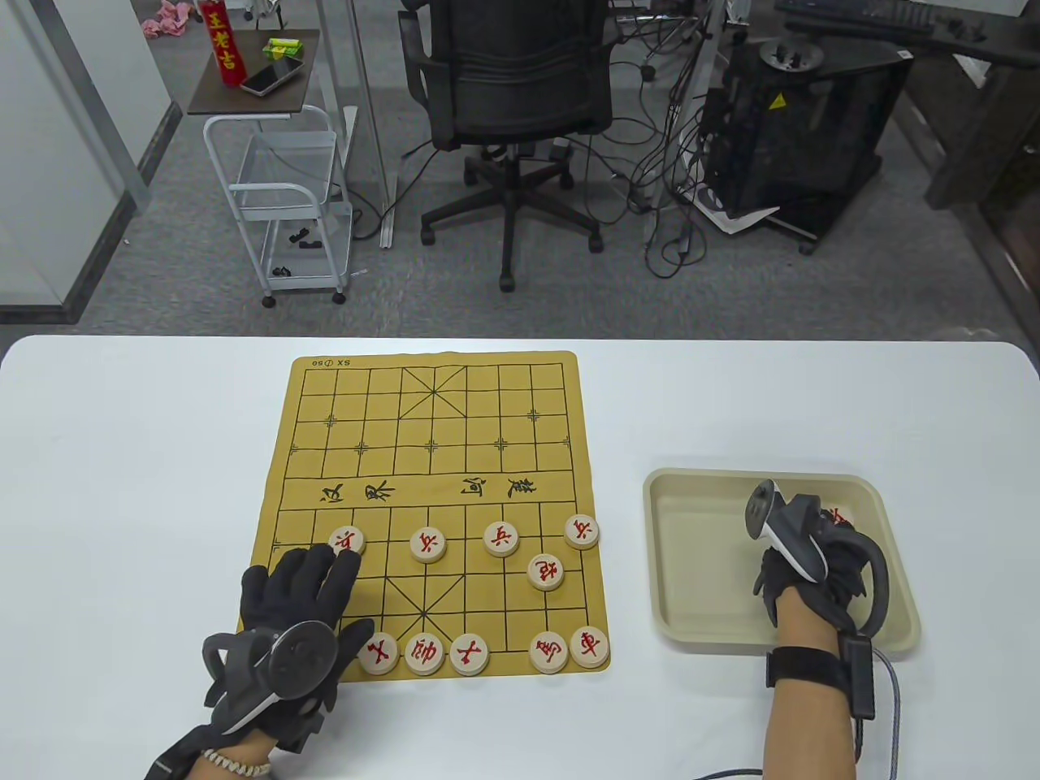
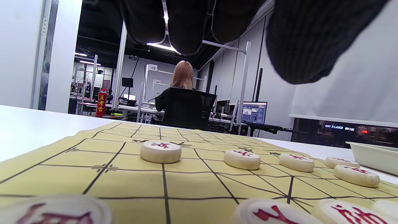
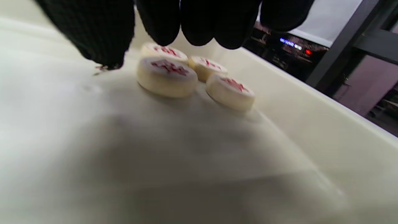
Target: Set up Chinese chess pieces
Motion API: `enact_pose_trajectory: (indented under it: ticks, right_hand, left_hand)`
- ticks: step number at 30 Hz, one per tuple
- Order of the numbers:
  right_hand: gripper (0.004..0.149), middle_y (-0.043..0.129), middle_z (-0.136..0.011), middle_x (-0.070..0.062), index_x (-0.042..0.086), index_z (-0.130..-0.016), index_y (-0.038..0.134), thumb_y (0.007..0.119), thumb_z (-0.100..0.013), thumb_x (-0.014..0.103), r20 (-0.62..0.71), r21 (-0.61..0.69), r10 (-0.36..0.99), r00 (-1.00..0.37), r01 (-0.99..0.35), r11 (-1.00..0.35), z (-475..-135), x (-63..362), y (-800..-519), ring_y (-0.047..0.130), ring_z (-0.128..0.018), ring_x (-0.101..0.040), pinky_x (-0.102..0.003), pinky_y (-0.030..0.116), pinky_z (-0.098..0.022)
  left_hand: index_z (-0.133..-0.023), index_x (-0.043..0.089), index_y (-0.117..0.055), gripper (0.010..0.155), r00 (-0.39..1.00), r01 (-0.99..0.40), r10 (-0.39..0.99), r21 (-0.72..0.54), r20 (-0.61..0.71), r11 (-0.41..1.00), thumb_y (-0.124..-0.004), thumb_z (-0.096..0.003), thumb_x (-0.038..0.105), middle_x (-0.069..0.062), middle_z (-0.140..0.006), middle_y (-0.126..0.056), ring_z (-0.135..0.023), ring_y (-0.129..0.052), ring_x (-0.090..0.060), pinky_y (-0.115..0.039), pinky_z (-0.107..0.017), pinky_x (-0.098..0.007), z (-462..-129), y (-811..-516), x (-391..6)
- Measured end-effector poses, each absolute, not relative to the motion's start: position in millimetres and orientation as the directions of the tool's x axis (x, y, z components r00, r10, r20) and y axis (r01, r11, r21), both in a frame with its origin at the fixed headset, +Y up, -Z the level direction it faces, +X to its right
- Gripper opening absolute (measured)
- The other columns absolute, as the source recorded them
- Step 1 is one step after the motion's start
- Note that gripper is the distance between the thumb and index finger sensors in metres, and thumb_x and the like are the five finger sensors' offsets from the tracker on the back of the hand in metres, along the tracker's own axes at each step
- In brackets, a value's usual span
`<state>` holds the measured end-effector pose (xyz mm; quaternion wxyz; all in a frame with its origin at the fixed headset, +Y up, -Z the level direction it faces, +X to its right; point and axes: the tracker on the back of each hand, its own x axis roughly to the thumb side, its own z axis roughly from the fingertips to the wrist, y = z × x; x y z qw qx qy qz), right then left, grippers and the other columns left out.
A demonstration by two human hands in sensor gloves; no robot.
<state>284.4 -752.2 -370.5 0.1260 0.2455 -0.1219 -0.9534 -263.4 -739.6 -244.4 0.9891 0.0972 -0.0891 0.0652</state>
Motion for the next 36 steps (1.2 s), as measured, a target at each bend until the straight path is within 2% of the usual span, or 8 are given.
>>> enact_pose_trajectory:
  ticks: [3, 8, 13, 18, 24, 28, 31, 36]
  right_hand:
    - [0.068, 0.069, -0.111, -0.007, 0.024, -0.104, 0.068, 0.092, -0.044, 0.045, -0.432, 0.374, -0.339, -0.836, 0.177, -0.911, -378, 290, -758, 0.077, -0.101, -0.036, -0.057, 0.067, -0.072]
    - [0.063, 0.076, -0.106, -0.007, 0.028, -0.098, 0.071, 0.093, -0.042, 0.047, -0.472, 0.355, -0.341, -0.813, 0.178, -0.918, -388, 295, -765, 0.085, -0.092, -0.033, -0.053, 0.072, -0.068]
    - [0.059, 0.086, -0.096, -0.006, 0.027, -0.09, 0.077, 0.096, -0.038, 0.047, -0.481, 0.29, -0.33, -0.812, 0.208, -0.934, -394, 300, -771, 0.095, -0.075, -0.027, -0.047, 0.079, -0.06]
    - [0.065, 0.092, -0.088, -0.006, 0.025, -0.086, 0.081, 0.101, -0.031, 0.054, -0.465, 0.227, -0.318, -0.826, 0.236, -0.945, -393, 302, -771, 0.099, -0.057, -0.018, -0.044, 0.083, -0.052]
    - [0.07, 0.093, -0.086, -0.005, 0.026, -0.086, 0.079, 0.099, -0.028, 0.059, -0.409, 0.102, -0.225, -0.884, 0.201, -0.974, -384, 279, -757, 0.098, -0.052, -0.015, -0.043, 0.084, -0.05]
    - [0.07, 0.092, -0.087, -0.004, 0.026, -0.087, 0.079, 0.099, -0.028, 0.059, -0.224, -0.034, -0.166, -0.96, 0.177, -0.984, -367, 228, -731, 0.097, -0.053, -0.015, -0.043, 0.084, -0.051]
    - [0.07, 0.091, -0.088, -0.004, 0.027, -0.087, 0.078, 0.099, -0.028, 0.059, 0.008, -0.148, -0.117, -0.993, 0.115, -0.982, -342, 164, -713, 0.097, -0.054, -0.015, -0.043, 0.083, -0.052]
    - [0.07, 0.092, -0.088, -0.003, 0.027, -0.087, 0.078, 0.099, -0.028, 0.059, 0.286, -0.197, -0.096, -0.954, 0.039, -0.98, -303, 81, -709, 0.097, -0.053, -0.014, -0.043, 0.084, -0.052]
  left_hand:
    - [-0.109, 0.031, -0.049, 0.083, 0.976, -0.152, 0.12, 0.176, 0.179, 0.972, -0.084, -0.0381, 0.056, -0.013, -0.118, -0.057, -0.109, -0.06, -0.047, -0.04, -0.074, -0.074, -245, -740, -265]
    - [-0.11, 0.031, -0.049, 0.083, 0.977, -0.157, 0.129, 0.167, 0.169, 0.973, -0.084, -0.0381, 0.056, -0.013, -0.118, -0.057, -0.109, -0.061, -0.047, -0.04, -0.074, -0.074, -246, -740, -268]
    - [-0.11, 0.031, -0.049, 0.083, 0.976, -0.17, 0.145, 0.154, 0.161, 0.973, -0.084, -0.0381, 0.056, -0.012, -0.118, -0.057, -0.109, -0.061, -0.047, -0.04, -0.074, -0.074, -249, -742, -270]
    - [-0.11, 0.031, -0.049, 0.083, 0.976, -0.169, 0.145, 0.151, 0.161, 0.974, -0.084, -0.0381, 0.056, -0.012, -0.118, -0.057, -0.109, -0.061, -0.047, -0.04, -0.074, -0.074, -248, -741, -269]
    - [-0.109, 0.031, -0.049, 0.083, 0.974, -0.185, 0.159, 0.157, 0.164, 0.97, -0.084, -0.0381, 0.056, -0.012, -0.118, -0.057, -0.109, -0.061, -0.047, -0.041, -0.074, -0.074, -246, -739, -271]
    - [-0.109, 0.031, -0.049, 0.083, 0.973, -0.183, 0.157, 0.156, 0.167, 0.971, -0.084, -0.0381, 0.056, -0.012, -0.118, -0.057, -0.109, -0.061, -0.047, -0.041, -0.074, -0.074, -246, -739, -271]
    - [-0.109, 0.031, -0.049, 0.083, 0.973, -0.182, 0.156, 0.154, 0.169, 0.971, -0.084, -0.038, 0.056, -0.012, -0.118, -0.057, -0.109, -0.061, -0.047, -0.041, -0.074, -0.074, -246, -739, -270]
    - [-0.109, 0.031, -0.049, 0.083, 0.973, -0.18, 0.154, 0.146, 0.17, 0.973, -0.084, -0.0381, 0.056, -0.012, -0.118, -0.058, -0.109, -0.061, -0.047, -0.041, -0.074, -0.074, -247, -741, -270]
